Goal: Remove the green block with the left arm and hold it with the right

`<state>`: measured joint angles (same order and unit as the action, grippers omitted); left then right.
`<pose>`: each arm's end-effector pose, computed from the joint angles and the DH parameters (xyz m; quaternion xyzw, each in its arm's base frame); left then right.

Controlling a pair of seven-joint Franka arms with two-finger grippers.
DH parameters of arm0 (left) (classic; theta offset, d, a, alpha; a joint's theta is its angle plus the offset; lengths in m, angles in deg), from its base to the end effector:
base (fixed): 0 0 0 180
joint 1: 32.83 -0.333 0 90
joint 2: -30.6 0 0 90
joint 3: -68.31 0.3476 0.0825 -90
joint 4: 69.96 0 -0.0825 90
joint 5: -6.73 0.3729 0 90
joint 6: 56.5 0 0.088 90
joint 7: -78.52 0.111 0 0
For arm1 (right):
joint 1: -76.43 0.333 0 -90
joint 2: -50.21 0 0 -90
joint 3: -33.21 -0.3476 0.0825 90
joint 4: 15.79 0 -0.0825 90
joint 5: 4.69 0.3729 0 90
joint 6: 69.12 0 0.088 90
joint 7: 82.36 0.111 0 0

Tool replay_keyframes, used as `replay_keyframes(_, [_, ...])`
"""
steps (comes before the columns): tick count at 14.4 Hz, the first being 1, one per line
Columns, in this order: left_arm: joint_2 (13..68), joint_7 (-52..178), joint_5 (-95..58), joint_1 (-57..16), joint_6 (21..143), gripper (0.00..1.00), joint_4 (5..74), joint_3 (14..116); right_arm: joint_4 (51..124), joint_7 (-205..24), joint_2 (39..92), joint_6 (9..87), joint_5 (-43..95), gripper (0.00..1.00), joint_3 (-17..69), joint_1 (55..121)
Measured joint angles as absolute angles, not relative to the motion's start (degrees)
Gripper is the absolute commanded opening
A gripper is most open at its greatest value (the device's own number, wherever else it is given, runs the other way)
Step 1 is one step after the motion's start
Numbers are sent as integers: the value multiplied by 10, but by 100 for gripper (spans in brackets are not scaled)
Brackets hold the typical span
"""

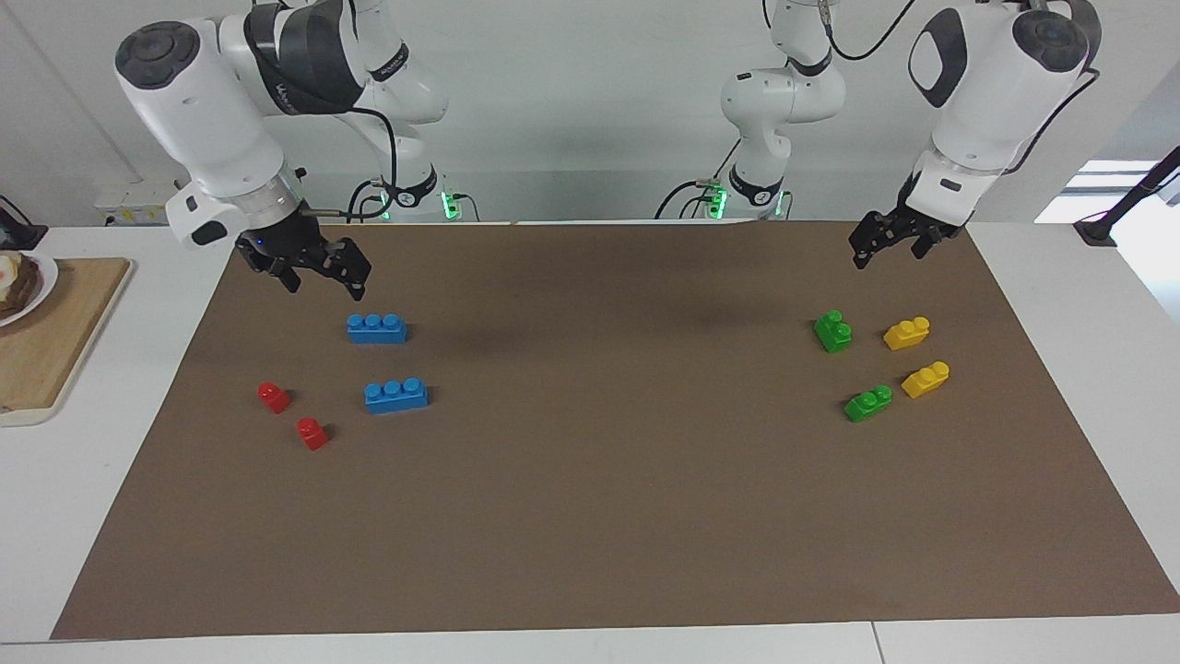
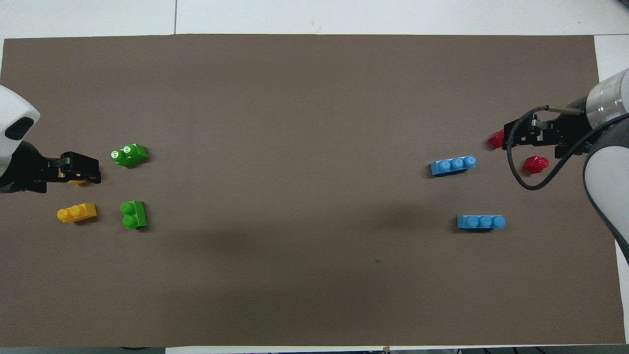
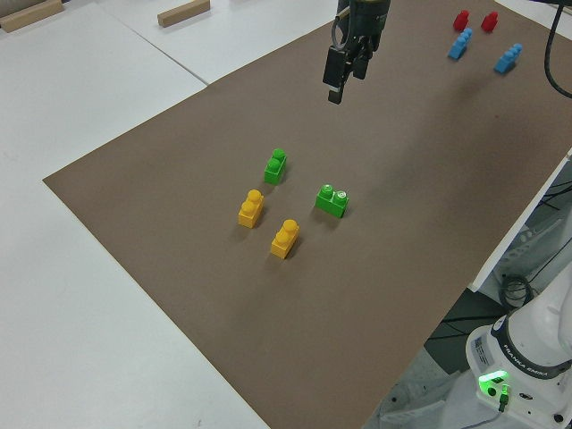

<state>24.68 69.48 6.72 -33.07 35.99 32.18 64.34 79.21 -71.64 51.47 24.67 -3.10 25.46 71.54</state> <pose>0.5053 -0.0348 0.6122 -0.9984 -0.0466 0.0321 0.0071 0.5521 0.0297 0.6055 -0.9972 0.0697 0.0231 0.0127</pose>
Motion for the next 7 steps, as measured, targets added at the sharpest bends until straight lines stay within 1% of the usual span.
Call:
replay_keyframes(2, [247, 695, 65, -331, 354, 100, 303, 639, 792, -754, 501, 233, -36, 100, 255, 716])
replay_keyframes(5, [251, 695, 65, -331, 361, 100, 302, 638, 792, -768, 491, 229, -37, 100, 255, 716])
replay_keyframes(7, [264, 695, 65, -331, 363, 100, 299, 638, 793, -771, 491, 229, -38, 100, 255, 716])
